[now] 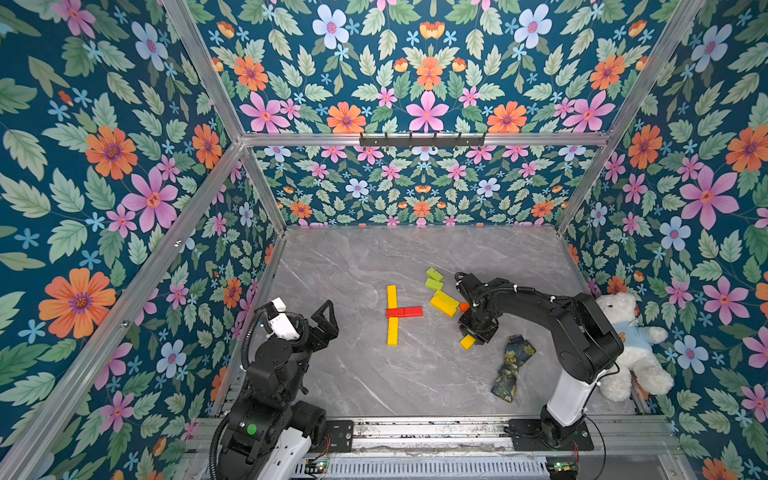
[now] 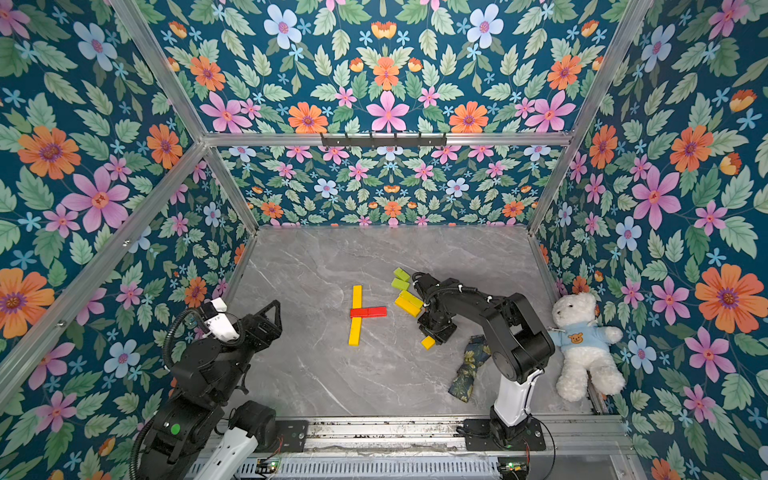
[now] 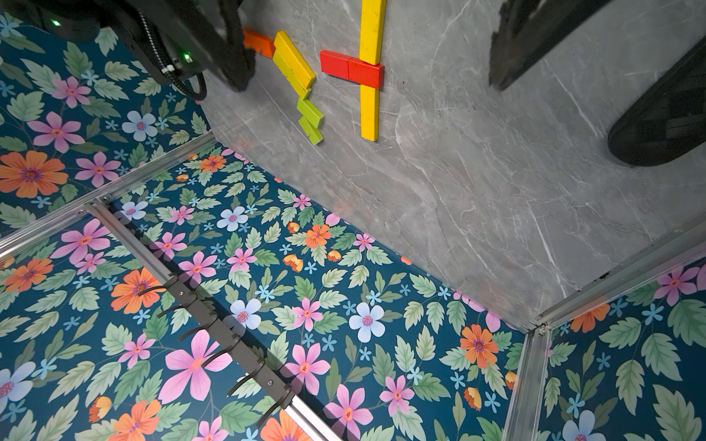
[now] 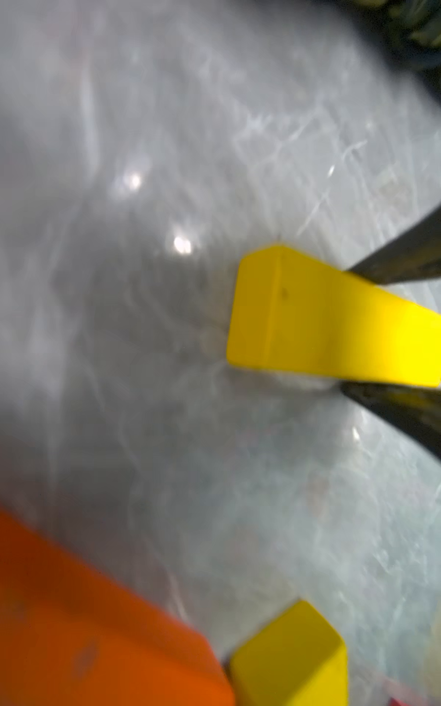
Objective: Assemble the letter h with building blocks
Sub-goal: Pick up the building block from the center of the board, then assemble the building block at the center of the board.
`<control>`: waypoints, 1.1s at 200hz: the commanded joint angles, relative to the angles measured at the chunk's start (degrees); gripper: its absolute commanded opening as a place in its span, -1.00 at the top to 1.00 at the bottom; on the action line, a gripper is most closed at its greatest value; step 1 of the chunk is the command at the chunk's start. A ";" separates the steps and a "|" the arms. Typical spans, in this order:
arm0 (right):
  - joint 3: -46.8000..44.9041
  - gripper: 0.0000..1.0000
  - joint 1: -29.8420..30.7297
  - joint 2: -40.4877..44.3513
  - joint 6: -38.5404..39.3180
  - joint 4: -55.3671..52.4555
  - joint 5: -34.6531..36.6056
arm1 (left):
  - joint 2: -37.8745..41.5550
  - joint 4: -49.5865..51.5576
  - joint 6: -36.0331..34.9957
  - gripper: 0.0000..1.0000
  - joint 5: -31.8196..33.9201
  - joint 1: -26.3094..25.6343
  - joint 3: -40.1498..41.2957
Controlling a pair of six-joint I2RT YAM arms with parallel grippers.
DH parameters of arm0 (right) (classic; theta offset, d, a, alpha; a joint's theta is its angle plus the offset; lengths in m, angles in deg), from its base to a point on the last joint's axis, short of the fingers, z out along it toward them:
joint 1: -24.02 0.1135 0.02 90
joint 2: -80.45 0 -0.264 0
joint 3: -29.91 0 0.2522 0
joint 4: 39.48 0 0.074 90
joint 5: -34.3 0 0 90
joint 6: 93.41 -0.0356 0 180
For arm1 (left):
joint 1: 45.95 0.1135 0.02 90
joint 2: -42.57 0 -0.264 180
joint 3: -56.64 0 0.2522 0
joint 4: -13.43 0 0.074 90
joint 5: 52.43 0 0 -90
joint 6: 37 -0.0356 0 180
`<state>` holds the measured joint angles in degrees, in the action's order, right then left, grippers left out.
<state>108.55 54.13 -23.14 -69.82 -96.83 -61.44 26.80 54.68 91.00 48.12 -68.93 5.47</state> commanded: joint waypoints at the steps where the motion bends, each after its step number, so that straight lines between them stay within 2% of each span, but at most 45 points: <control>1: 1.74 0.35 2.26 0.39 6.94 -2.24 2.46 | 0.14 -0.41 -0.64 -0.99 0.68 -0.03 -0.55; 45: 5.54 0.48 10.77 -1.68 19.69 -1.75 6.14 | -0.05 -0.71 -0.47 -0.99 0.60 -0.03 -0.11; 74: 7.96 0.47 16.72 -3.27 29.53 2.11 6.41 | -0.05 -0.61 -0.47 -0.99 0.56 -0.03 -0.01; 98: 11.09 0.43 19.10 -5.48 33.60 2.97 5.31 | -0.30 -0.59 -0.47 -0.99 0.63 0.04 -0.12; 179: 20.16 0.39 19.36 -12.20 34.70 0.08 1.43 | -0.25 -0.41 -0.47 -0.99 0.97 -0.01 -0.21; 220: 20.83 0.40 19.37 -13.38 30.63 -3.19 0.79 | -0.05 -0.33 -0.47 -0.99 1.06 -0.03 -0.30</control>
<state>128.79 73.37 -35.97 -36.54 -96.26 -60.04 26.52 54.70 91.02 48.32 -68.93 5.47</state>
